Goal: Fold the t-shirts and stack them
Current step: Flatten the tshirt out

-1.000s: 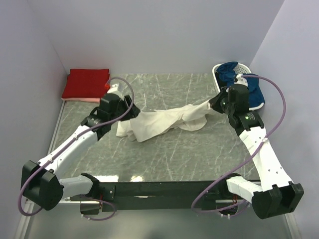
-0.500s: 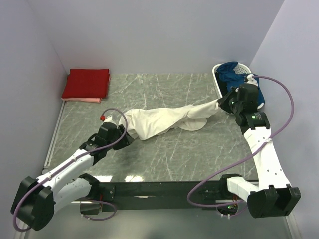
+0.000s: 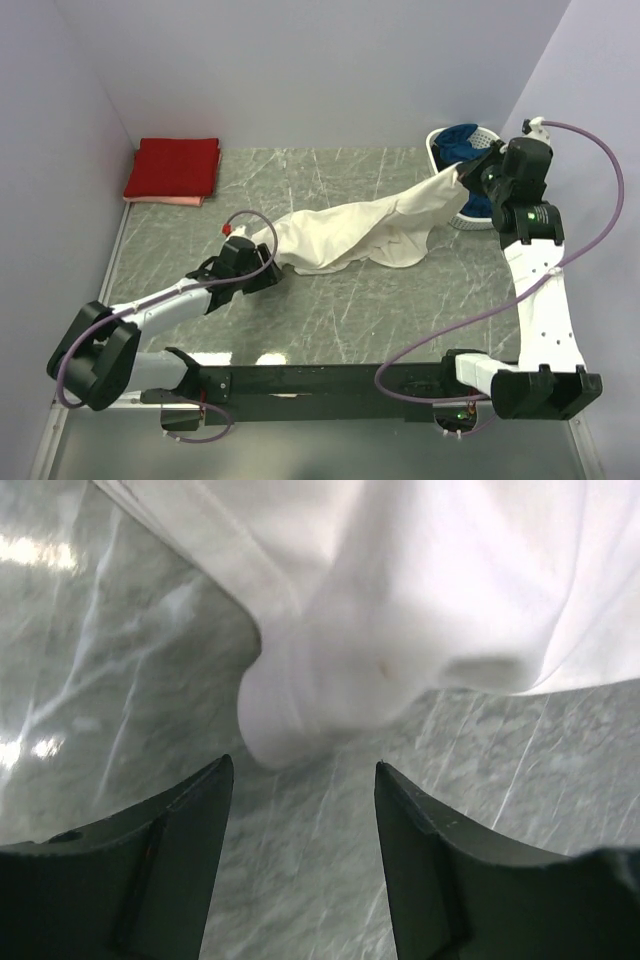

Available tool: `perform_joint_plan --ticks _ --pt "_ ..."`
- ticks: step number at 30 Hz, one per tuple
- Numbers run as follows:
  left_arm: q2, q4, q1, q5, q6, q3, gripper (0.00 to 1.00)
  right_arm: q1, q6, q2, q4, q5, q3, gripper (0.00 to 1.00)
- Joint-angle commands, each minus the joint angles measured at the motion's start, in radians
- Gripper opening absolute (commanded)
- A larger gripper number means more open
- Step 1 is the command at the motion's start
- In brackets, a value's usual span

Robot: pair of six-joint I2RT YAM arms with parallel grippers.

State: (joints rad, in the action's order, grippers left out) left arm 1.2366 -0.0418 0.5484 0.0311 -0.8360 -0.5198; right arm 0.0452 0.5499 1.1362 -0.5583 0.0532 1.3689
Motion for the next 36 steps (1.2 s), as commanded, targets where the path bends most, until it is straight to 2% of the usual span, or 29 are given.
perform_joint_plan --ticks 1,12,15,18,21,22,23,25,29,36 --pt "0.040 0.091 0.004 0.029 -0.003 -0.060 0.64 0.018 0.016 0.054 0.040 0.014 0.070 0.00" --pt "0.205 0.140 0.002 0.042 0.005 -0.150 0.65 0.061 0.024 0.235 0.040 0.045 0.212 0.00" --pt "0.237 0.138 0.002 0.064 0.012 -0.175 0.62 0.064 0.027 0.246 0.040 0.059 0.222 0.00" --pt "0.253 0.137 0.001 0.085 0.017 -0.198 0.52 0.062 0.028 0.241 0.051 0.060 0.210 0.00" --pt "0.253 0.106 -0.004 0.096 0.026 -0.232 0.35 0.061 0.028 0.235 0.049 0.066 0.208 0.00" --pt "0.244 0.096 -0.007 0.099 0.031 -0.238 0.25 0.062 0.027 0.231 0.047 0.066 0.208 0.00" --pt "0.219 0.083 -0.008 0.111 0.038 -0.249 0.23 0.064 0.027 0.226 0.047 0.065 0.206 0.00" --pt "0.183 0.045 -0.024 0.131 0.046 -0.252 0.10 0.065 0.024 0.217 0.040 0.063 0.208 0.00" --pt "0.022 -0.050 -0.111 0.121 0.075 -0.266 0.01 0.070 0.030 0.189 0.023 0.074 0.231 0.00" --pt "-0.221 -0.251 -0.176 0.136 0.118 -0.408 0.01 0.085 0.059 0.093 -0.012 0.103 0.279 0.00"
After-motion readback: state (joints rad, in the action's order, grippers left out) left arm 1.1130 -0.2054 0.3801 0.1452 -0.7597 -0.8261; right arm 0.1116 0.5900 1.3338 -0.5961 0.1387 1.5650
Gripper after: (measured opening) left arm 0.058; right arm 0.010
